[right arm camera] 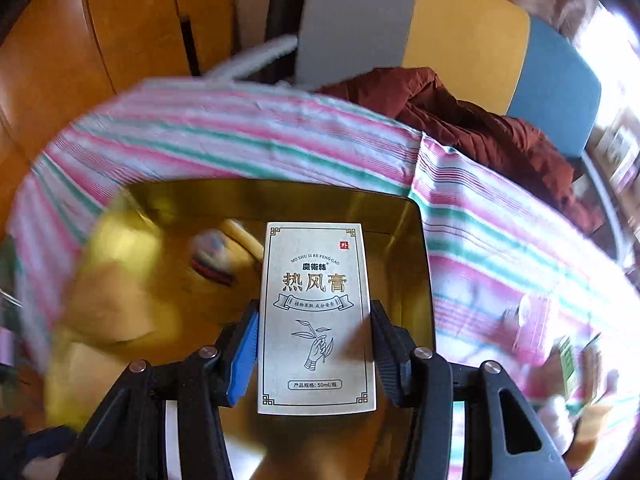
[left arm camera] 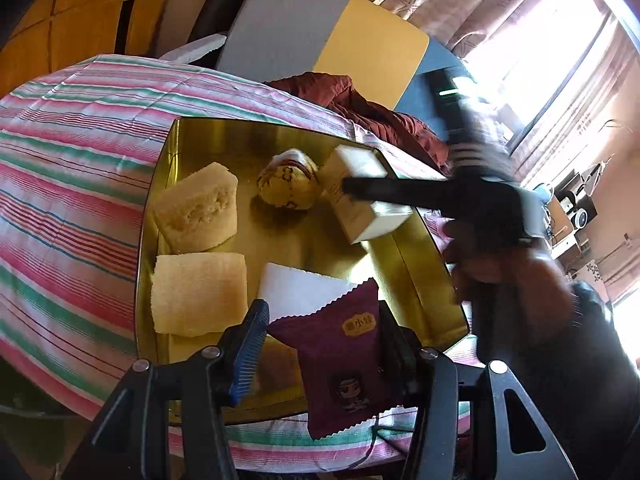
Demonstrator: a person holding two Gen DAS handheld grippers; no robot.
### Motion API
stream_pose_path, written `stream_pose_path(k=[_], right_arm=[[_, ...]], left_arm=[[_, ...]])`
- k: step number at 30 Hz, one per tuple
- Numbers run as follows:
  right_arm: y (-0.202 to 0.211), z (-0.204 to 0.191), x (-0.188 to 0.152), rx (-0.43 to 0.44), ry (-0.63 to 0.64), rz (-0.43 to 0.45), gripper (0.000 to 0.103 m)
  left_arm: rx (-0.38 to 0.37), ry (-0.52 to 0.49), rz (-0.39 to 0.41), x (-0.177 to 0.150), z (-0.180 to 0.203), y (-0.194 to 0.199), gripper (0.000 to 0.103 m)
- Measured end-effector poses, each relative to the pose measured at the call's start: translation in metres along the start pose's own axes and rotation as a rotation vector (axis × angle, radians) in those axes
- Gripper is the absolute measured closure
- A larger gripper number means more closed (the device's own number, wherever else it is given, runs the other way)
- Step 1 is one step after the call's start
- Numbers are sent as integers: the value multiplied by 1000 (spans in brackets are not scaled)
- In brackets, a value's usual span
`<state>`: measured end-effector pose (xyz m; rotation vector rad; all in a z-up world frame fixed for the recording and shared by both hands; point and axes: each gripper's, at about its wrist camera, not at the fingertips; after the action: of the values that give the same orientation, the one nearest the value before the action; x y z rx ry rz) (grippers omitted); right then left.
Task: Organize objects
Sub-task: 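Lower the purple packet with the left tool while the right tool lowers the white box into the tray, then move both tools away from the tray back toward the pile of items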
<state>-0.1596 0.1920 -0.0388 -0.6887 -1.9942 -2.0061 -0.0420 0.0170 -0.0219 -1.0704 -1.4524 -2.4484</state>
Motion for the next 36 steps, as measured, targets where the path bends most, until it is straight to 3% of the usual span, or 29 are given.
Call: stream_pose_path(k=[1, 4, 8, 9, 10, 12, 13, 17, 23, 32, 36], right_arm=[[-5, -3, -2, 13, 9, -24, 52], [-2, -18, -9, 190, 29, -54, 52], [6, -29, -18, 278, 62, -63, 51], [10, -29, -21, 273, 71, -49, 41], [14, -29, -21, 267, 76, -37, 25], [23, -25, -22, 284, 73, -12, 16], [30, -22, -23, 291, 64, 1, 16], [50, -7, -26, 287, 25, 45, 16], [75, 20, -47, 261, -14, 101, 16], [91, 44, -92, 214, -42, 128, 16], [97, 45, -107, 188, -21, 152, 16]], left_arm=[[3, 2, 1, 0, -1, 1, 50], [10, 7, 7, -1, -3, 2, 49], [24, 13, 9, 2, -5, 1, 49], [28, 10, 9, 3, -4, 0, 49], [31, 7, 10, 5, -4, -1, 49], [35, 4, 16, 9, -3, -3, 46], [35, 3, 20, 11, -2, -3, 45], [54, 3, 69, 13, -2, 9, 24], [163, 39, 116, 10, -19, 32, 23], [327, -18, 123, -2, -6, 39, 21], [337, -40, 120, -4, 6, 36, 19]])
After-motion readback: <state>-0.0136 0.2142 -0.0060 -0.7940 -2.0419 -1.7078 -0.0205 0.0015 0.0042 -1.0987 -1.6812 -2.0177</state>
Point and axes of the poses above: each gripper's, at about its wrist camera, not at the fingertips, and y roughly against the way its jaws point, z to its right, x to its top, and after that the axes turned 12 degrees about -y, right-handed
